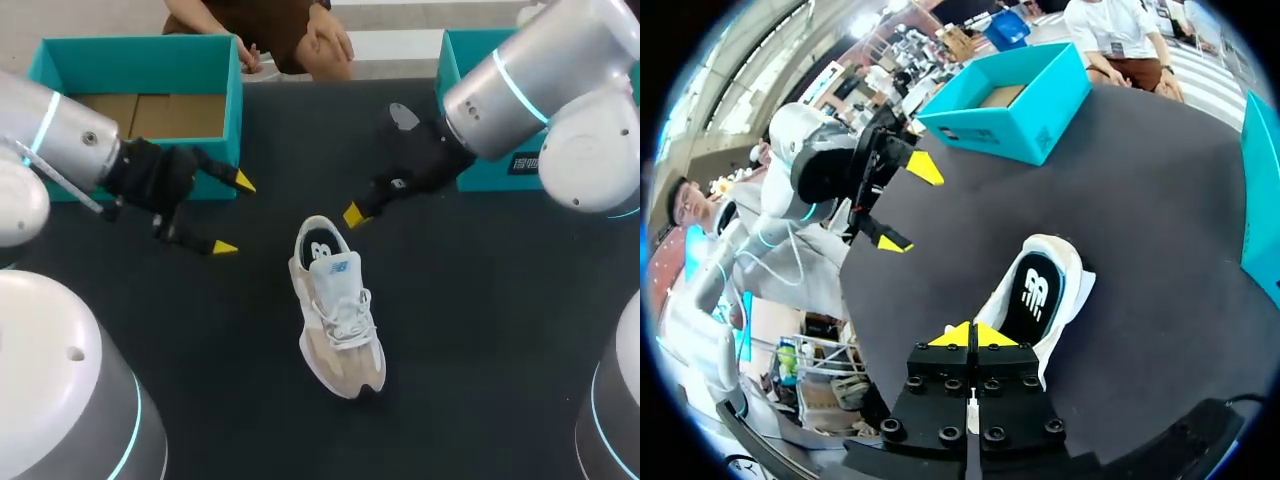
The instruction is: Take the shoe out of the shoebox, open the shoe tongue, remove and reinsert the insole, then place the shoe into the shoebox
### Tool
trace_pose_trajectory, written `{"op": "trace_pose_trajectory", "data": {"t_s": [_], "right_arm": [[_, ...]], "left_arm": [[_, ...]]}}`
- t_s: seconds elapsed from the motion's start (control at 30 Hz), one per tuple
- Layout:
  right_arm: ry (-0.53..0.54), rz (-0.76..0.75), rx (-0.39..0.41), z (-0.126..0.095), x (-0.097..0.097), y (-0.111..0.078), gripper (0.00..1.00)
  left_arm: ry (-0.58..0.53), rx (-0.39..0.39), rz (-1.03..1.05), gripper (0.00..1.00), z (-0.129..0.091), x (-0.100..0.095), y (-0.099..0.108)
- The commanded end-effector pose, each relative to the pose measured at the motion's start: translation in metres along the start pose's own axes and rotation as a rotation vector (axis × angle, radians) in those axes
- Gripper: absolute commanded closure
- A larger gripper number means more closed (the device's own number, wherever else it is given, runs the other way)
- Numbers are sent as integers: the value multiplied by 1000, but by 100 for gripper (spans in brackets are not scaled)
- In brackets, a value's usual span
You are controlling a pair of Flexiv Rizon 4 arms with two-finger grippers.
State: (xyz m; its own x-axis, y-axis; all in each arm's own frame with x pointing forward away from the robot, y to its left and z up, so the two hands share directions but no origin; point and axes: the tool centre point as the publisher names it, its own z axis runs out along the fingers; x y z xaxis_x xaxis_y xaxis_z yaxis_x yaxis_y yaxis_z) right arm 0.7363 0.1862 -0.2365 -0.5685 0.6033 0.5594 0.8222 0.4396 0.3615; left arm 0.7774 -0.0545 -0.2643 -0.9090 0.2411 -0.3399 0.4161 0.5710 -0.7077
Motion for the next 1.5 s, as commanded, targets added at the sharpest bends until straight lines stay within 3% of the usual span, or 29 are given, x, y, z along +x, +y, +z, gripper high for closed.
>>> {"op": "trace_pose_trajectory", "data": {"t_s": [0.03, 0.07, 0.33, 0.4, 0.5, 1.1, 1.2, 1.33, 1.5], "right_arm": [[-13, 2, 0, 0, 2, -1, 100], [-13, 2, 0, 0, 2, -1, 100], [-337, 141, -22, 30, -15, 4, 100], [-358, 149, 15, 39, -19, 6, 100], [-405, 166, -6, 52, -23, 11, 100], [-417, 164, -4, 59, -25, 13, 100], [-497, 213, 63, 70, -32, 7, 100], [-536, 238, 87, 83, -39, 6, 100], [-549, 248, 58, 90, -41, 6, 100]], "left_arm": [[-38, 3, 13, 0, -37, 1, -2], [-56, -9, 13, 0, -40, 0, -1], [-150, -65, 13, 0, -59, -18, 9], [-165, -65, 4, 0, -62, -22, 11], [-179, -48, -10, 0, -67, -28, 12], [-179, -44, -14, 0, -67, -28, 12], [-179, -44, -14, 0, -67, -28, 12], [-179, -44, -14, 0, -67, -28, 12], [-179, -44, -14, 0, -67, -28, 12]]}}
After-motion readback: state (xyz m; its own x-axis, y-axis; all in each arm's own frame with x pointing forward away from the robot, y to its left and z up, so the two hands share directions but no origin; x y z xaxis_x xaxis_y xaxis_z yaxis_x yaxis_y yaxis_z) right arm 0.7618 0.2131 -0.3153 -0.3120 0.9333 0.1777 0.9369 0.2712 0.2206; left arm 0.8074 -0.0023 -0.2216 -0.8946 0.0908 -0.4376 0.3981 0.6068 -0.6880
